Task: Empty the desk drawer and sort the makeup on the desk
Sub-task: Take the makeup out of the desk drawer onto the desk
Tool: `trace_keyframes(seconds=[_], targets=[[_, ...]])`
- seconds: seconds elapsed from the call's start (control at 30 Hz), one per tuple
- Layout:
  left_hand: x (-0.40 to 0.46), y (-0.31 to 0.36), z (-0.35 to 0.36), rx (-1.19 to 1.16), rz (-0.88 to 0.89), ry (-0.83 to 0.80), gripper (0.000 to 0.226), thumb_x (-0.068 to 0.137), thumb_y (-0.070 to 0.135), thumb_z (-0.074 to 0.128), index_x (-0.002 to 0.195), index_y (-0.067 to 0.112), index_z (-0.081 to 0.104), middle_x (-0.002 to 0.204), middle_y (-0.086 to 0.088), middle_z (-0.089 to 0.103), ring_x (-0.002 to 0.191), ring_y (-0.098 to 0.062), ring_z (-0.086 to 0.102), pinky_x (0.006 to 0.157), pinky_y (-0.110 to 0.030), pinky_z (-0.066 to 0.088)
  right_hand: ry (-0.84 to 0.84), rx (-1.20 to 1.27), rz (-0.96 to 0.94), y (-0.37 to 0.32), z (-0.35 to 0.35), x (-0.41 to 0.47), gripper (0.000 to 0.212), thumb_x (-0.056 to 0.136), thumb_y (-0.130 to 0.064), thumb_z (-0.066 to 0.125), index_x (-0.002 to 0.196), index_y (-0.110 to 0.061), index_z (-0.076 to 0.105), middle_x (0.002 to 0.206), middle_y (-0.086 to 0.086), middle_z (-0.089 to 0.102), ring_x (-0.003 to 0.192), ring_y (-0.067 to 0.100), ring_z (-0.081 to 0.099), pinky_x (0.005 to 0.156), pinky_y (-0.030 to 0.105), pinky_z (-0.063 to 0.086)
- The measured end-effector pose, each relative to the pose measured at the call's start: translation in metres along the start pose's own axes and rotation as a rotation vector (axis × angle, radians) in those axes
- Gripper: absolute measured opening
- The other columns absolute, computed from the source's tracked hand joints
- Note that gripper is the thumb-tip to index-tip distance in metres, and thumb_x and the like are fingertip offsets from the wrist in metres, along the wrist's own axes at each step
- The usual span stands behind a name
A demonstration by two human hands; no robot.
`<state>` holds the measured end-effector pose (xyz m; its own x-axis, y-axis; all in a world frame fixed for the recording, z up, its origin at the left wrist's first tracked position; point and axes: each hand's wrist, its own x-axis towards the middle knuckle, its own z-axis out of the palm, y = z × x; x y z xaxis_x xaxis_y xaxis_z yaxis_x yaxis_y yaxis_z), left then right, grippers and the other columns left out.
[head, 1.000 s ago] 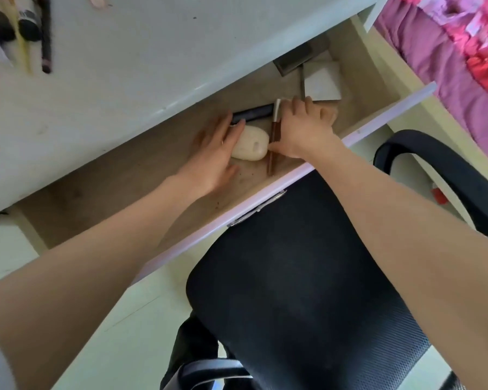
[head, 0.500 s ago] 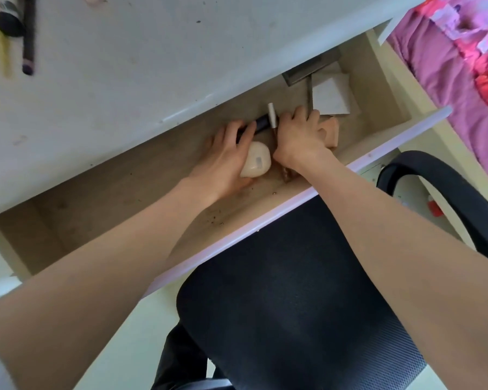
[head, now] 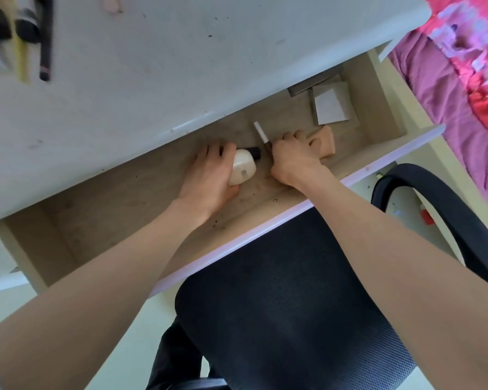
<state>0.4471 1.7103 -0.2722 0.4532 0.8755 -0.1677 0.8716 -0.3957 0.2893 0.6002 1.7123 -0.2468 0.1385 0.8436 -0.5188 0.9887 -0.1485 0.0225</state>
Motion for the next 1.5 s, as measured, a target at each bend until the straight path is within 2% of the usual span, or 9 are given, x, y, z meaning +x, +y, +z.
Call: trace_keyframes(seconds=[0.13, 0.27, 0.43, 0.57, 0.7, 0.97, 1.27, 1.4, 1.5], targets=[[-0.019, -0.002, -0.015, -0.202, -0.149, -0.117, 0.062, 0.075, 0.028, 0.069, 0.126, 0.013, 0.037, 0.117, -0.013, 0.05, 0.105, -0.031, 0.049, 0.075, -0.031, 0.037, 0.023, 0.172, -0.024, -0.003, -0.005, -0.008, 0.033, 0.091, -0.006, 0.041, 0.124, -0.006, 0.047, 0.12, 0.016, 0.054, 0.115, 0.033, 0.045, 0.094, 0.042, 0.033], [-0.044, -0.005, -0.036, -0.477, -0.236, -0.199, 0.058, 0.072, 0.031, 0.073, 0.115, 0.019, 0.036, 0.11, -0.007, 0.054, 0.097, -0.027, 0.054, 0.075, -0.031, 0.045, 0.128, 0.327, -0.067, -0.007, -0.013, -0.025, 0.024, 0.094, -0.004, 0.04, 0.117, -0.002, 0.048, 0.11, 0.02, 0.059, 0.097, 0.035, 0.056, 0.07, 0.032, 0.038], [-0.081, -0.013, -0.078, -0.604, -0.22, -0.21, 0.059, 0.069, 0.038, 0.075, 0.112, 0.031, 0.035, 0.099, 0.012, 0.051, 0.09, -0.011, 0.052, 0.069, -0.021, 0.043, 0.075, 0.245, -0.138, -0.019, -0.028, -0.064, 0.019, 0.093, -0.005, 0.04, 0.108, -0.006, 0.051, 0.095, 0.007, 0.052, 0.077, 0.023, 0.046, 0.057, 0.03, 0.033], [-0.107, -0.023, -0.117, -0.623, -0.243, -0.102, 0.06, 0.068, 0.036, 0.077, 0.109, 0.03, 0.034, 0.094, 0.02, 0.048, 0.086, -0.005, 0.05, 0.069, -0.015, 0.04, -0.041, 0.515, -0.138, -0.036, -0.046, -0.101, 0.014, 0.095, -0.01, 0.04, 0.093, -0.016, 0.052, 0.071, -0.005, 0.044, 0.059, 0.011, 0.042, 0.051, 0.023, 0.031], [-0.123, -0.051, -0.157, -0.695, -0.313, 0.017, 0.063, 0.068, 0.034, 0.078, 0.111, 0.03, 0.032, 0.092, 0.019, 0.046, 0.078, -0.003, 0.052, 0.057, -0.002, 0.04, -0.094, 0.833, -0.151, -0.065, -0.071, -0.123, 0.016, 0.097, -0.018, 0.046, 0.108, -0.015, 0.056, 0.083, -0.002, 0.059, 0.071, 0.013, 0.054, 0.07, 0.027, 0.045], [-0.103, -0.144, -0.203, -0.85, -0.54, 0.17, 0.073, 0.07, 0.049, 0.073, 0.124, 0.015, 0.039, 0.103, 0.006, 0.053, 0.093, -0.015, 0.056, 0.075, -0.029, 0.044, -0.135, 1.296, -0.005, -0.155, -0.125, -0.095, 0.03, 0.093, 0.001, 0.049, 0.123, -0.004, 0.053, 0.078, 0.004, 0.055, 0.062, 0.01, 0.051, 0.047, 0.01, 0.041], [-0.083, -0.154, -0.19, -0.366, -0.4, 0.201, 0.069, 0.078, 0.047, 0.065, 0.127, 0.01, 0.033, 0.118, -0.008, 0.05, 0.104, -0.025, 0.053, 0.077, -0.033, 0.043, 0.175, 1.214, 0.219, -0.217, -0.137, -0.031, 0.027, 0.087, -0.007, 0.057, 0.114, -0.009, 0.062, 0.078, -0.005, 0.054, 0.071, 0.012, 0.052, 0.059, 0.021, 0.043], [-0.077, -0.16, -0.19, -0.129, -0.301, 0.224, 0.063, 0.08, 0.045, 0.065, 0.125, 0.009, 0.038, 0.117, -0.009, 0.052, 0.107, -0.025, 0.049, 0.088, -0.035, 0.04, 0.229, 1.097, 0.178, -0.23, -0.14, -0.023, 0.031, 0.089, -0.007, 0.055, 0.12, -0.008, 0.055, 0.107, 0.007, 0.06, 0.099, 0.023, 0.057, 0.086, 0.033, 0.05], [-0.077, -0.162, -0.188, 0.033, -0.25, 0.243, 0.056, 0.078, 0.042, 0.068, 0.118, 0.009, 0.046, 0.114, -0.009, 0.055, 0.107, -0.027, 0.046, 0.086, -0.036, 0.036, 0.238, 1.037, 0.144, -0.232, -0.138, -0.02, 0.037, 0.09, -0.006, 0.051, 0.126, -0.011, 0.051, 0.12, 0.01, 0.057, 0.106, 0.023, 0.055, 0.08, 0.026, 0.043]])
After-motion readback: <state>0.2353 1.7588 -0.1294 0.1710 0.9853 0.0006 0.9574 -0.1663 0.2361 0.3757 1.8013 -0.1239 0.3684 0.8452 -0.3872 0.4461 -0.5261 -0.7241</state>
